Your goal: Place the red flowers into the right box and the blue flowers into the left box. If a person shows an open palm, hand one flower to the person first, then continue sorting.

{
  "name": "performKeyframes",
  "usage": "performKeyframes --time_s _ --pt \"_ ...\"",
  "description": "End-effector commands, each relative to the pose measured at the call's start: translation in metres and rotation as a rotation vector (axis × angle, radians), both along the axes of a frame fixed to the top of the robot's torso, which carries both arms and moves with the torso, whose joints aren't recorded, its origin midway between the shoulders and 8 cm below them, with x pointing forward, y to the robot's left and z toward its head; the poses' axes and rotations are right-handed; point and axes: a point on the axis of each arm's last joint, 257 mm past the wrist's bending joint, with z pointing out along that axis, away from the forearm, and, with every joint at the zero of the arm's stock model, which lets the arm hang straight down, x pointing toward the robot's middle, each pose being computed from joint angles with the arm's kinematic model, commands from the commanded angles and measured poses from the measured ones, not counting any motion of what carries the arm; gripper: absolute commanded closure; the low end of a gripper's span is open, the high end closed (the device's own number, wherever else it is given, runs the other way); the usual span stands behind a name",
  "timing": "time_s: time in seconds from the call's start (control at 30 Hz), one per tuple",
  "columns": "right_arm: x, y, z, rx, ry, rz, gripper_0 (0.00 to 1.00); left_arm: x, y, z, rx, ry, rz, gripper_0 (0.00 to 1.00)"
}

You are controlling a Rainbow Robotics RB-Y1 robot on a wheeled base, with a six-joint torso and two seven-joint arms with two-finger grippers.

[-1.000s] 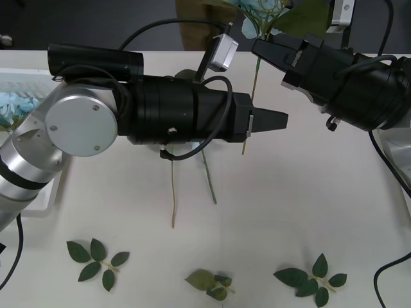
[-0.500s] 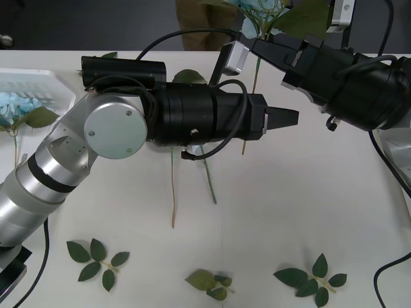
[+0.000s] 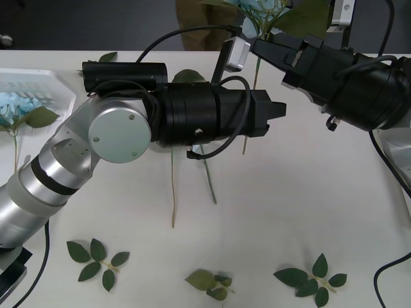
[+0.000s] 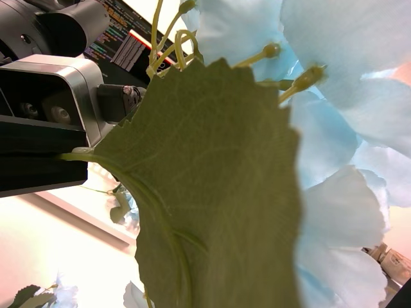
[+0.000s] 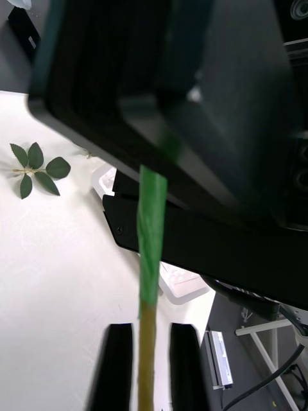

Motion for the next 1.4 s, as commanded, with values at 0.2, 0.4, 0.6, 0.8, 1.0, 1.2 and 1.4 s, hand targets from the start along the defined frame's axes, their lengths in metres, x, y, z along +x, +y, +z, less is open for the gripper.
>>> performKeyframes --time_s 0.2,0.4,0.6,0.8,1.0,1.2,1.4 --pt "-0.008 0.004 0.028 0.031 -0.076 0.005 1.0 -0.01 -0.014 0.011 -0.013 -0.061 -0.038 1.0" --pt "-0.007 0.002 0.03 0.031 -0.085 0.001 0.39 -0.01 -0.014 0.011 -0.011 -0.062 -0.038 1.0" --pt "-0.005 -0.004 0.026 0.016 -0.088 -0.011 0.34 -0.011 -0.014 0.011 -0.011 -0.062 -0.039 1.0" --pt "-0.007 -0.031 0.012 -0.091 -0.098 -0.026 0.34 -0.01 -0.014 0.01 -0.01 -0.065 -0.039 1.0" --pt "-0.023 -0.075 -0.002 -0.194 -0.078 -0.012 0.34 -0.01 -0.013 0.01 -0.009 -0.065 -0.039 1.0" --pt "-0.041 -0.108 -0.011 -0.252 -0.059 -0.003 0.34 0.001 0.007 -0.005 0.047 -0.053 -0.008 1.0" --pt "-0.049 -0.129 -0.011 -0.268 -0.056 -0.016 0.34 0.028 0.083 -0.052 0.251 0.054 0.09 1.0"
